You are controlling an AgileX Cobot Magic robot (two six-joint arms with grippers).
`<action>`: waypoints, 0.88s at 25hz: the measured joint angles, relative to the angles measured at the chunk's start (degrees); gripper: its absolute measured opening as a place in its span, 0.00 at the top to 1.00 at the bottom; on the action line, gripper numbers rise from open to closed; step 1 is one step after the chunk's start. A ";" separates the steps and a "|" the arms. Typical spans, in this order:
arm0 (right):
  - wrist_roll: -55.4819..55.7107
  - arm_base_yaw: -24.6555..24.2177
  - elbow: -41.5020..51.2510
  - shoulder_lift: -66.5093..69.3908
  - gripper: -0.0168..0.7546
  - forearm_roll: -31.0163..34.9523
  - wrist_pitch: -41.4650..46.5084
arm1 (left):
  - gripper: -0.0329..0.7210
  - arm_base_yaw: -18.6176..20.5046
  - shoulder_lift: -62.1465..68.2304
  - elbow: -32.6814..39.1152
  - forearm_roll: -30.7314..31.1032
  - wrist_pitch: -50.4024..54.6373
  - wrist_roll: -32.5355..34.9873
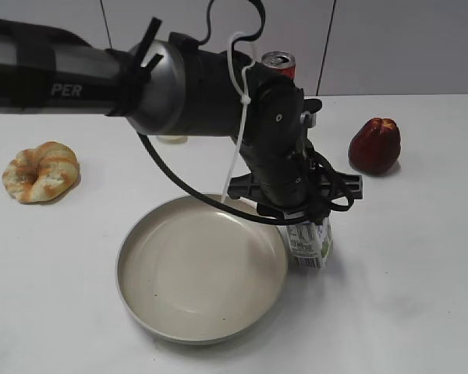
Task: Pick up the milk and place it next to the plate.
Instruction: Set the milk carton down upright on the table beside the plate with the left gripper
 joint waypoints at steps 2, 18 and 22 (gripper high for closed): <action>0.00 0.00 0.00 0.00 0.37 0.00 0.00 | 0.52 0.00 0.00 0.00 0.00 -0.43 0.00; 0.00 0.00 0.00 0.00 0.37 0.00 0.00 | 0.08 0.48 -3.73 -0.07 -3.55 -1.91 0.00; 0.00 0.00 0.00 0.00 0.37 0.00 0.00 | 0.08 3.16 -10.23 -0.07 -3.49 -1.78 1.37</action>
